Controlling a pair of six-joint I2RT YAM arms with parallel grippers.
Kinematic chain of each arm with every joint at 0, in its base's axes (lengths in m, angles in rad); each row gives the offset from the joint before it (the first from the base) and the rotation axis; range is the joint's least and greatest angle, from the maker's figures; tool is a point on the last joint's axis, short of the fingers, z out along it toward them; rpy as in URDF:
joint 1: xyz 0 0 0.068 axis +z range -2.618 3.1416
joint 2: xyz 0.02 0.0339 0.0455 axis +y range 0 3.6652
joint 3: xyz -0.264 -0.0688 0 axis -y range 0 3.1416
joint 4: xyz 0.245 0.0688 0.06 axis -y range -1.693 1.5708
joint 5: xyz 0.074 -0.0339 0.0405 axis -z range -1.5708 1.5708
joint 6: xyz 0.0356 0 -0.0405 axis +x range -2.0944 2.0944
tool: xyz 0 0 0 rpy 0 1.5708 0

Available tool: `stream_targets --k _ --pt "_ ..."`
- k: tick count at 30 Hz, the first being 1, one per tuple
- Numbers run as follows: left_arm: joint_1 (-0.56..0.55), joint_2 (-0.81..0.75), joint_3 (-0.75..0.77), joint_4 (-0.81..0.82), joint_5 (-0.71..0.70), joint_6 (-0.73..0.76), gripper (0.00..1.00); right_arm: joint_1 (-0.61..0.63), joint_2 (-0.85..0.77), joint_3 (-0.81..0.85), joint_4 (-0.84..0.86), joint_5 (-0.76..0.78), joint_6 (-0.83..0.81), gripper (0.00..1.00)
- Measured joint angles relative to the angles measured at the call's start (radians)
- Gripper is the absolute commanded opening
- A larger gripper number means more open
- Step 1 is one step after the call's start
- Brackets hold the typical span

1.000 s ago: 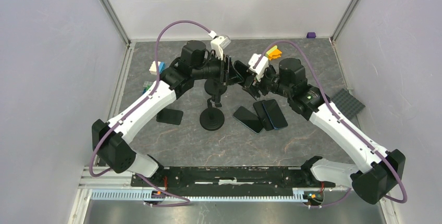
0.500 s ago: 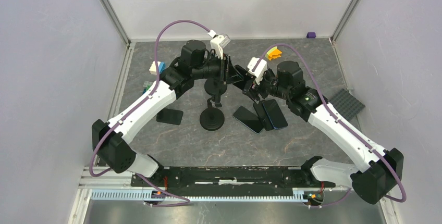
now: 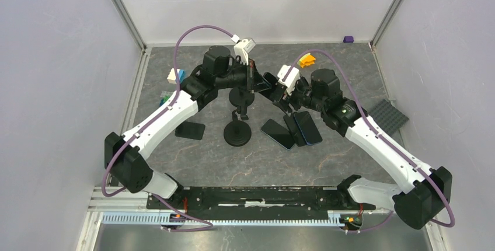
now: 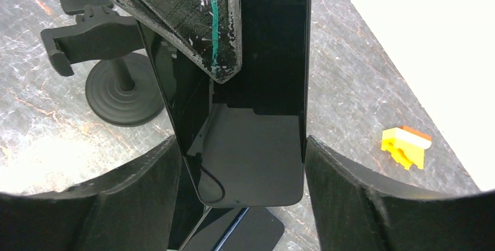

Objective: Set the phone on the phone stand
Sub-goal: Pick up the phone at the center of the board.

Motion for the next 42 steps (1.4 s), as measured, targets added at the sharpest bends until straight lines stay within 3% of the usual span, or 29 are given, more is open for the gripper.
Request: stream_targets --k 1,2,14,29,42 --pt "0.002 -0.005 -0.012 0.011 0.002 -0.005 0.02 0.0 -0.003 -0.006 0.003 -0.001 -0.003 0.94" --pt "0.002 -0.011 -0.026 0.021 0.002 -0.007 0.02 0.0 -0.008 -0.016 0.008 -0.006 -0.005 0.98" --pt "0.013 -0.071 -0.111 0.081 0.061 -0.021 0.02 0.001 -0.076 -0.069 0.031 -0.057 -0.053 0.98" --pt "0.016 -0.077 -0.147 0.141 0.077 -0.052 0.02 0.02 -0.03 -0.105 0.048 -0.073 -0.055 0.98" --pt "0.021 -0.085 -0.164 0.155 0.084 -0.095 0.02 0.066 -0.015 -0.114 0.09 0.043 -0.059 0.83"
